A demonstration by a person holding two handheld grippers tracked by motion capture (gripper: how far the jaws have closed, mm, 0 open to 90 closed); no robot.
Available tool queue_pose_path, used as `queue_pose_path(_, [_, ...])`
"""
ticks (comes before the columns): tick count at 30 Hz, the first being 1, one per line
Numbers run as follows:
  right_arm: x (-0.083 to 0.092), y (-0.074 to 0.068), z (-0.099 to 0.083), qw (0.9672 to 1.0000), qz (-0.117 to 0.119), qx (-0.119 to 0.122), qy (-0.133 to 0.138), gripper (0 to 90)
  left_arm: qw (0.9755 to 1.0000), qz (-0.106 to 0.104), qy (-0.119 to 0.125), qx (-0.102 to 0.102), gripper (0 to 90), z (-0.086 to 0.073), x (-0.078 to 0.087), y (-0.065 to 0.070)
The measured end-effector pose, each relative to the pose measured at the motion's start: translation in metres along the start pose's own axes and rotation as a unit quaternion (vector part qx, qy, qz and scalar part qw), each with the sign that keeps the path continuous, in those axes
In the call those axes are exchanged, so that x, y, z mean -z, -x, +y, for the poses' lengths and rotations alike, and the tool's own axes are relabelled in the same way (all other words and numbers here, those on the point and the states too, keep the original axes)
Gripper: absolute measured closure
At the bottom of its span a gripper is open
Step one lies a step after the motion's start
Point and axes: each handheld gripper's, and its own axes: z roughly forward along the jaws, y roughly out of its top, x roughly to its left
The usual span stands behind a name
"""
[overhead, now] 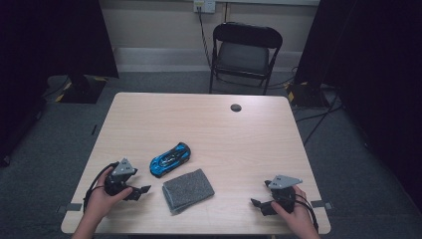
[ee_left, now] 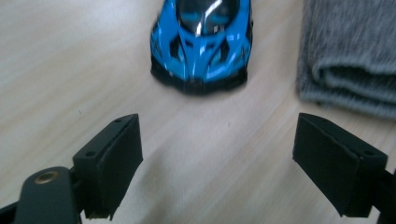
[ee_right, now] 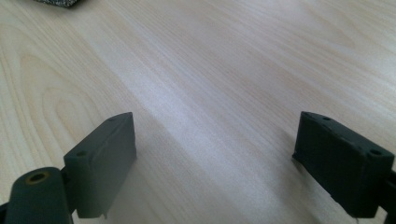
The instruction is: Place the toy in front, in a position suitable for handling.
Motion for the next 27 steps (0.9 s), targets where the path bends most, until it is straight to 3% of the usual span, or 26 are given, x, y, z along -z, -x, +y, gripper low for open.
queue_pose_path(7, [0.0, 0.0, 0.0, 1.0, -0.001, 0.0, -0.001, 11.6, 0.9998, 0.01, 0.012, 0.009, 15.8, 0.026, 0.005, -0.009])
queue_pose_path(12, [0.0, 0.0, 0.0, 1.0, 0.0, 0.0, -0.001, 11.6, 0.9999, 0.012, 0.007, 0.01, 15.8, 0.045, 0.0, -0.016])
queue_pose_path(21, [0.0, 0.0, 0.0, 1.0, 0.0, 0.0, -0.001, 11.6, 0.9995, 0.007, 0.004, 0.032, 15.9, 0.066, -0.02, -0.02])
queue_pose_path(27, [-0.001, 0.0, 0.001, 1.0, 0.001, 0.001, 0.0, 11.4, 0.9997, 0.001, -0.003, 0.023, 16.6, 0.078, -0.037, -0.016])
